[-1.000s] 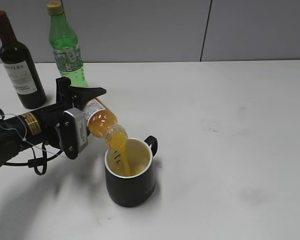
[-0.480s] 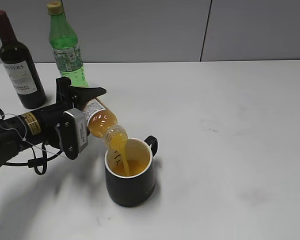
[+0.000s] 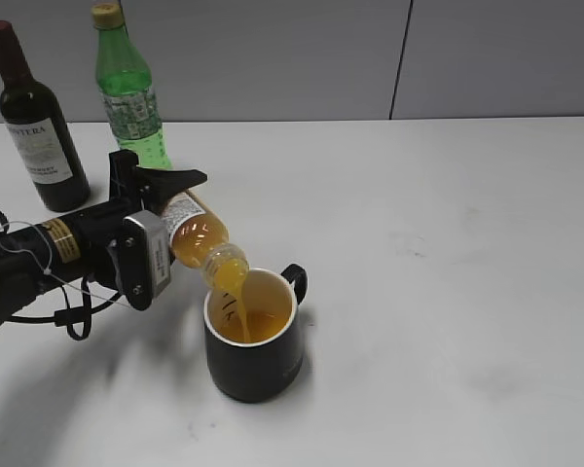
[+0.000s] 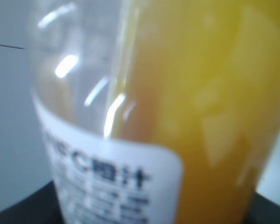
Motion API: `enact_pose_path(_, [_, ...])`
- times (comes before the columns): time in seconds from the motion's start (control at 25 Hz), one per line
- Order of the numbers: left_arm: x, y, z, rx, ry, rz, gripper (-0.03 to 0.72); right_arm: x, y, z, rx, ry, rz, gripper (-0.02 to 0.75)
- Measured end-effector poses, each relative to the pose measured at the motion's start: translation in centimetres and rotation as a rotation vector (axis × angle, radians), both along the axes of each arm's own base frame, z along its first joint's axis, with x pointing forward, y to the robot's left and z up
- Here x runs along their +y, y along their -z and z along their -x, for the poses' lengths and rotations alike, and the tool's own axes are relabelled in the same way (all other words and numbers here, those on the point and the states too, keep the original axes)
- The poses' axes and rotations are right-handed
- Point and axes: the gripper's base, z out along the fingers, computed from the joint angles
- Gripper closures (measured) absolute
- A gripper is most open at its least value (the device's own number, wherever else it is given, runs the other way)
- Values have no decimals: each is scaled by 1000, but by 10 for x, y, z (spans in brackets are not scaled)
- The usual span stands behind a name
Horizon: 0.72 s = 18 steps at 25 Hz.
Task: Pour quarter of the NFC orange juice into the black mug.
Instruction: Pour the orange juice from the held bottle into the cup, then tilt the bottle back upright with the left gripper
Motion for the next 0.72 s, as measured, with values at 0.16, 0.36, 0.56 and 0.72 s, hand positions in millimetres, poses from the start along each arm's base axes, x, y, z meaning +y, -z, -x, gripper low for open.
enact_pose_path(0.16, [0,0,0,0,0,0,219,0,0,0,0,0,0,182])
enact_pose_path(0.36, [0,0,0,-1,0,0,219,0,0,0,0,0,0,182])
enact_pose_path(0.56, [0,0,0,-2,0,1,219,0,0,0,0,0,0,182])
enact_pose_path(0.72, [0,0,0,-5,1,-2,219,0,0,0,0,0,0,182])
